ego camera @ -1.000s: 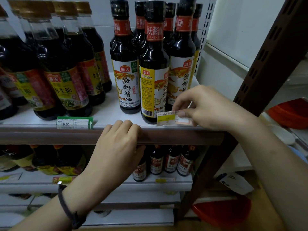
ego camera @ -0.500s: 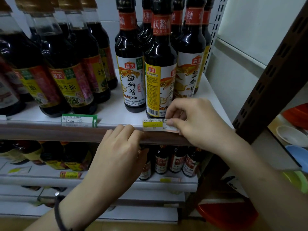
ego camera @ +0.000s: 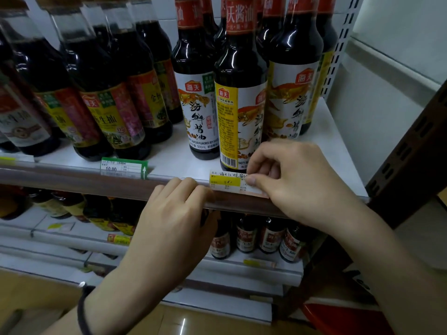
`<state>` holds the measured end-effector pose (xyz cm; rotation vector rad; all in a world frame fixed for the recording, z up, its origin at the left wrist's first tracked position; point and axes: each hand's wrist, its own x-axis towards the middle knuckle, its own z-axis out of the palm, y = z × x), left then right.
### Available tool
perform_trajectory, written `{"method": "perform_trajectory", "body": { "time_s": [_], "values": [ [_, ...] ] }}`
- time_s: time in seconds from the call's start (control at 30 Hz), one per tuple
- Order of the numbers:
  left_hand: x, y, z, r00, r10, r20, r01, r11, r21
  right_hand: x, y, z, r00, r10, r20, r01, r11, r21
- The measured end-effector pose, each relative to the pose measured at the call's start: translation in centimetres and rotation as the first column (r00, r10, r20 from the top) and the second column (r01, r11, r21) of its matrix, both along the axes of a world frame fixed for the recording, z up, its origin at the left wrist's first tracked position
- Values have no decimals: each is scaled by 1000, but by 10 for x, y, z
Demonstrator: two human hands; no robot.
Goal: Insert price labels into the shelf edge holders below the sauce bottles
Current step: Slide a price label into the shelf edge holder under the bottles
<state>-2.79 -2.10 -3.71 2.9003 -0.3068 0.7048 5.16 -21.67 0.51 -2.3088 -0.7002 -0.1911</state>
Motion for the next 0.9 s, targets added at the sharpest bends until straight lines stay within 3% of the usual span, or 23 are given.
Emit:
{"method": "perform_trajectory", "body": {
  "time_s": [0.33, 0.57, 0.9],
  "values": [
    [7, 1, 6, 999, -8, -34, 8, 1000, 2, -4, -1, -5, 993, 39, 112, -35, 999, -30],
    [8, -1, 1, 1000, -21, 11, 22, 997, -70, -14, 2, -20, 951, -12, 310, 27, 999, -45],
    [5, -3, -2, 1000, 2, 21, 0, 992, -128, -21, 8, -38, 898, -88, 430, 100, 995, -6]
  ]
}}
